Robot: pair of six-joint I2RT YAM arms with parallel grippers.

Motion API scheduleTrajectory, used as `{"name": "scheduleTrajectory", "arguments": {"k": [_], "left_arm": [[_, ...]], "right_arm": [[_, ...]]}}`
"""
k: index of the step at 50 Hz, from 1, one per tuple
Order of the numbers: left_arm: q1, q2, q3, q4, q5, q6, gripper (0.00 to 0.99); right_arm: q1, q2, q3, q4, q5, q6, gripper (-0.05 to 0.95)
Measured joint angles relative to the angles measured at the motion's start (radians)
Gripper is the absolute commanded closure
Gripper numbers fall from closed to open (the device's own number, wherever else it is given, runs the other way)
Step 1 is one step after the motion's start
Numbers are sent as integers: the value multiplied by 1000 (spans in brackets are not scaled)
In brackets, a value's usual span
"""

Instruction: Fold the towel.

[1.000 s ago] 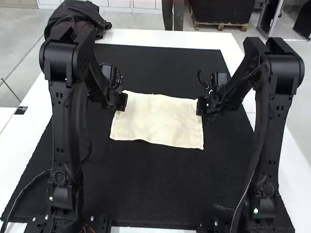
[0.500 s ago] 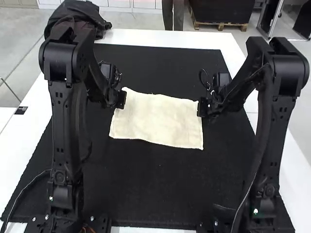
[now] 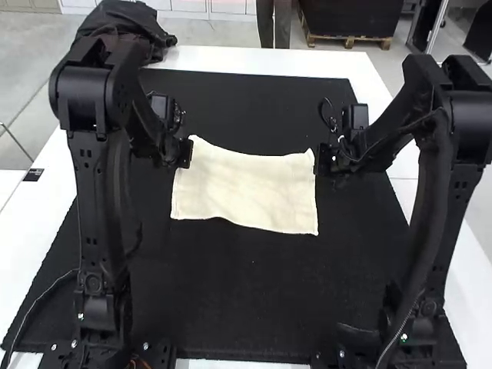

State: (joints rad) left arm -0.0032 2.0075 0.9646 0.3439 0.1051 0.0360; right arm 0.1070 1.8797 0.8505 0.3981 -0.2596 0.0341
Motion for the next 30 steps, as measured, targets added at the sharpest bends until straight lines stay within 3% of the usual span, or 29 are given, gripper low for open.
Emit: {"name": "scheduleTrajectory", "arguments": {"k": [30], "left_arm": [[4,-112,-82,-24,27,-31,970]], "right_arm": [[-1,-134,-45,-16,-33,21,923]]}}
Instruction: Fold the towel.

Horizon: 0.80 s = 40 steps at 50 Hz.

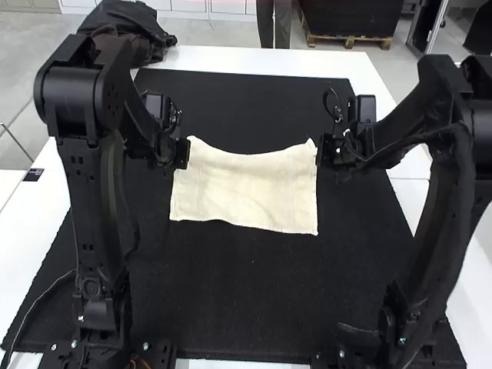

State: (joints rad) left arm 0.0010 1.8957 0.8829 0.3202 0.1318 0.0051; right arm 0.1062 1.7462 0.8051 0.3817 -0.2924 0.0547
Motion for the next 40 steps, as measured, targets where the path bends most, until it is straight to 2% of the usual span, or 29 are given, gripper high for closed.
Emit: {"name": "scheduleTrajectory", "arguments": {"k": [19,40], "left_arm": [[6,-104,-66,-8,15,-35,970],[6,-222,-168,-13,38,-41,970]], "right_arm": [[0,-78,-60,-55,-29,5,923],[-6,-164,-107,-110,-63,5,923]]}}
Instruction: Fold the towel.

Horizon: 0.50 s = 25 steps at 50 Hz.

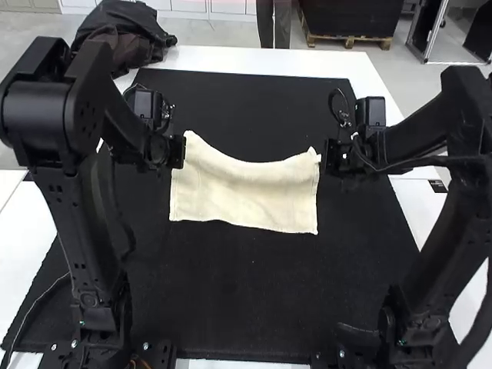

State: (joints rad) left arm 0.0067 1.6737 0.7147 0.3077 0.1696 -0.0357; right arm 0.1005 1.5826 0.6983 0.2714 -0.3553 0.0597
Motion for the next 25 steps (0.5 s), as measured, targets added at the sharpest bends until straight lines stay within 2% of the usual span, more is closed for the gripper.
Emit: {"name": "scheduleTrajectory", "arguments": {"k": [25], "left_arm": [[3,-83,-77,-106,4,0,970]], "right_arm": [[0,-78,-48,-72,-30,0,923]]}}
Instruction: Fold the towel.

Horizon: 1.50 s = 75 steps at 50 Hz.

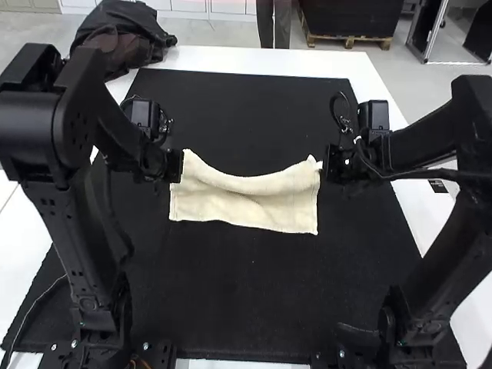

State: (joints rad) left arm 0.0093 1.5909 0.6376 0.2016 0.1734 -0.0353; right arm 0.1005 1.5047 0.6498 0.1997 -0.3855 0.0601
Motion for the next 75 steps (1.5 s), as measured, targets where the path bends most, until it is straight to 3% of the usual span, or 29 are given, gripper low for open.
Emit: {"name": "scheduleTrajectory", "arguments": {"k": [14,35,49,57,58,62,69,73,75], "left_arm": [[0,-53,-32,-20,0,0,970],[0,-54,-82,-101,0,0,970],[0,-54,-121,-89,0,0,970],[0,-54,-154,-30,-2,9,956],[0,-54,-160,-21,-2,10,939],[0,-54,-184,12,-9,17,805],[3,-54,-220,28,-17,28,349],[6,-54,-230,31,-25,35,98],[6,-54,-230,33,-30,36,51]], "right_arm": [[0,-5,-23,-76,-14,-6,923],[0,-22,-91,-90,-24,-11,923],[0,-22,-140,-84,-24,-19,921],[-3,-22,-174,-56,-23,-30,920],[-4,-22,-178,-53,-23,-31,915],[-11,-20,-193,-48,-21,-46,730],[-32,-1,-198,-36,-5,-71,390],[-44,4,-198,-33,9,-84,292],[-50,4,-198,-33,12,-89,233]]}}
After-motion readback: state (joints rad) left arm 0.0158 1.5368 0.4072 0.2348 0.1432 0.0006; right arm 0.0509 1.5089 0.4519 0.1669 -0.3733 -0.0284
